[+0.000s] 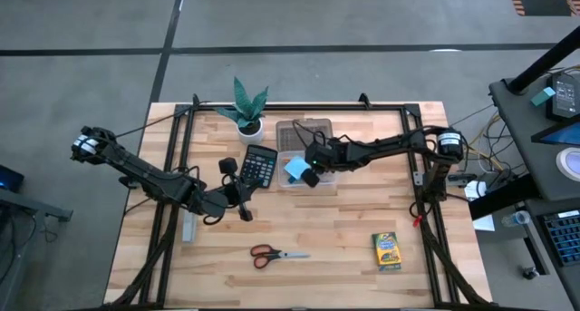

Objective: Pack school essentials
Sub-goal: Put the light blue pencil into the supplies box

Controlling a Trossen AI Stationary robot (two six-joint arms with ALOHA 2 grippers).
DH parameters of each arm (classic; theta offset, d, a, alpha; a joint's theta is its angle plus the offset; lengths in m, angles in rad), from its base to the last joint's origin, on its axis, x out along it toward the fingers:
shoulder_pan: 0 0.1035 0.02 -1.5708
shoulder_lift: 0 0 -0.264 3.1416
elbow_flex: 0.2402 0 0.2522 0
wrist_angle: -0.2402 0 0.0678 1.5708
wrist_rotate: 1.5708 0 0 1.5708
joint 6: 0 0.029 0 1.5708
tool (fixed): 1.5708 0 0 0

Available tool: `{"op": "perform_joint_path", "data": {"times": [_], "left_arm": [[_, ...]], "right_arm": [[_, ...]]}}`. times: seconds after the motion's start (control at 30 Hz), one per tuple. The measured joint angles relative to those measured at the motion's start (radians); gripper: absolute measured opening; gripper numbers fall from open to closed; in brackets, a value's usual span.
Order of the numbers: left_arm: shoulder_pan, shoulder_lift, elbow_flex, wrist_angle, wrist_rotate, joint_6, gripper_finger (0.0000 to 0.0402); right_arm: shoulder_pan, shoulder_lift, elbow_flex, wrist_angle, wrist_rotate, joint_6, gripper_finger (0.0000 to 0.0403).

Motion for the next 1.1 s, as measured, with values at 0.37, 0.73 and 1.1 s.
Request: {"op": "perform_joint_path", "data": {"times": [0.37, 0.73, 1.1], "left_arm": [[0.000, 0.000, -0.005, 0.000, 0.000, 0.000, 0.0001], [0.000, 0.000, -0.013, 0.010, 0.000, -0.015, 0.0001], [0.000, 0.000, -0.017, 0.016, 0.055, -0.150, 0.0001]], "right_arm": [[0.032, -0.003, 0.000, 0.059, -0.137, 0.012, 0.0012], [0.037, -0.025, 0.000, 0.105, -0.198, 0.005, 0.0012], [0.146, -0.124, -0.007, 0.086, -0.109, -0.125, 0.0012]]}}
